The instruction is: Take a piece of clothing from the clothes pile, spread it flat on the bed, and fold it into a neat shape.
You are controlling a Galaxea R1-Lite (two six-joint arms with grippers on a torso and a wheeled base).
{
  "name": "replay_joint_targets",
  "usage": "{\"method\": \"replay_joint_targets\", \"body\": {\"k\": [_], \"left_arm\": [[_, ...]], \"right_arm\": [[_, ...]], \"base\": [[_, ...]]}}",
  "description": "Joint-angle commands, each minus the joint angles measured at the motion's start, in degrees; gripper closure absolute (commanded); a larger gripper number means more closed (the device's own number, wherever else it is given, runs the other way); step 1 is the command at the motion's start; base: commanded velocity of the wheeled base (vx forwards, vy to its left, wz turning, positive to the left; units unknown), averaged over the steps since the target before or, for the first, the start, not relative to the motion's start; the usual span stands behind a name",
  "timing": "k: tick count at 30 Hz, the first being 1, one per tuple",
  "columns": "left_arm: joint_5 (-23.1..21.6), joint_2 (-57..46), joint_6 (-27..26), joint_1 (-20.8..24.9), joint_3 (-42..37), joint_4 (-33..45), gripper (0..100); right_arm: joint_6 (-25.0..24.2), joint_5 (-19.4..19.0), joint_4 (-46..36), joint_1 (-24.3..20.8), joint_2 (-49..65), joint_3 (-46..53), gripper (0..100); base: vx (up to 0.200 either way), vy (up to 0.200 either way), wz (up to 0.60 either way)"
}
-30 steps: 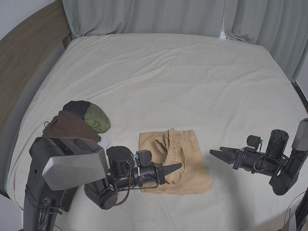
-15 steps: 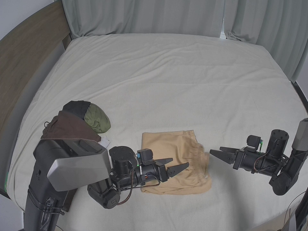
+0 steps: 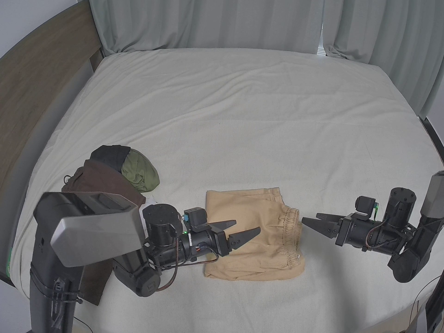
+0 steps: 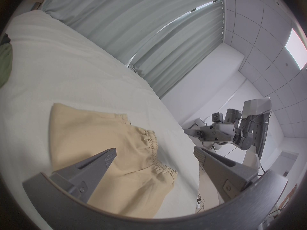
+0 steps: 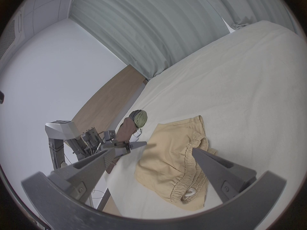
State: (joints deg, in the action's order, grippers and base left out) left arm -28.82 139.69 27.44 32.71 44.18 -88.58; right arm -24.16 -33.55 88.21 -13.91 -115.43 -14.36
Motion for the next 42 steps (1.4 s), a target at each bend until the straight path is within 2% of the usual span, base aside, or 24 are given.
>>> {"method": "replay_joint_targets", "body": {"k": [1,6,15,19,21,22,25,26,30,33,36,39,42], "left_arm": [[-0.5,-6.1,-0.3,-2.6,-3.7,0.0,0],[-1.0,-11.5,-0.5,-6.6,-8.0,0.0,0],[-5.0,-19.5,-1.1,-12.7,-13.8,0.0,0],[-8.2,-23.2,-2.4,-17.9,-16.3,0.0,0],[-8.5,-23.8,-2.8,-18.7,-16.8,0.0,0],[-10.2,-24.8,-4.7,-21.3,-18.9,0.0,0],[-12.0,-25.6,-6.6,-23.4,-20.4,0.0,0],[-13.9,-26.4,-9.1,-26.0,-21.9,0.0,0],[-16.3,-27.5,-12.8,-31.0,-23.3,0.0,0],[-17.2,-27.6,-15.5,-33.4,-23.7,0.0,0],[-20.8,-28.2,-19.3,-37.9,-24.1,0.0,0],[-23.9,-28.0,-21.4,-40.8,-24.0,0.0,0],[-24.8,-28.2,-22.5,-42.9,-24.4,0.0,0]], "right_arm": [[0.1,0.0,-0.1,-0.4,-0.1,0.2,0],[0.2,0.1,0.0,-1.2,-0.1,0.7,0],[0.2,0.1,0.0,-1.4,-0.1,1.1,0],[0.2,0.1,0.0,-1.9,-0.1,1.2,0],[0.2,0.2,0.0,-2.1,-0.1,1.2,0],[0.3,0.3,0.0,-3.0,-0.1,1.2,0],[0.2,1.6,0.0,-4.0,-0.1,1.1,0],[0.1,3.1,0.0,-5.3,-0.1,0.9,0],[0.1,3.9,0.0,-7.3,-0.1,1.0,0],[0.1,4.6,0.0,-7.9,-0.1,1.1,0],[0.1,5.4,0.0,-8.7,-0.4,1.2,0],[0.1,5.4,0.0,-8.7,-0.6,1.2,0],[0.1,5.4,-0.1,-8.7,-0.6,1.1,0]], "base": [[0.000,0.000,0.00],[0.000,0.000,0.00],[0.000,0.000,0.00],[0.000,0.000,0.00],[0.000,0.000,0.00],[0.000,0.000,0.00],[0.000,0.000,0.00],[0.000,0.000,0.00],[0.000,0.000,0.00],[0.000,0.000,0.00],[0.000,0.000,0.00],[0.000,0.000,0.00],[0.000,0.000,0.00]]}}
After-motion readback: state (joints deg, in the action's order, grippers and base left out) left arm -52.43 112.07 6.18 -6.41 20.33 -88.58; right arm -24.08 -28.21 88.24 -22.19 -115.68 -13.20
